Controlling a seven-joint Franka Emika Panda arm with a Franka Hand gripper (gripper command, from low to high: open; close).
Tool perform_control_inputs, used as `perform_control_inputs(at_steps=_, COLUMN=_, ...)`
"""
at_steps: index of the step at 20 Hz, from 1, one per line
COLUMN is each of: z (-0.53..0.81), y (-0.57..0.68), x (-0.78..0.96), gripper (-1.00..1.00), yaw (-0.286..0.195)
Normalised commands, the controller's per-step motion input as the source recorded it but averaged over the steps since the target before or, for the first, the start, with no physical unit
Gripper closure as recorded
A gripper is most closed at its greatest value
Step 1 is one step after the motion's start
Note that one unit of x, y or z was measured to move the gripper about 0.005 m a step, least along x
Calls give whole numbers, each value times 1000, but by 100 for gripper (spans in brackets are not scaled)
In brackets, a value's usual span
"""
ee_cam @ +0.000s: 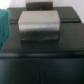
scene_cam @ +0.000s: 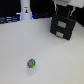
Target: Open the kcup holder, insert the kcup into the holder, and close the kcup holder
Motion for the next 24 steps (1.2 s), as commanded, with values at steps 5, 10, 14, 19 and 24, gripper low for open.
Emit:
perform_control_inputs(at_steps=5, z=-458, y=198, x=-171, gripper=-100, yaw=0)
perform_control_inputs(at_steps=10, z=-449, y=0, x=-353, gripper=-100, yaw=0)
perform_control_inputs(at_steps=14, z=-363, y=4, x=-293, gripper=100, yaw=0)
perform_control_inputs(at_steps=19, z=-33, y=22, x=-60, gripper=100, yaw=0)
perform_control_inputs(at_steps=24, z=29, y=0, x=75, gripper=100, yaw=0)
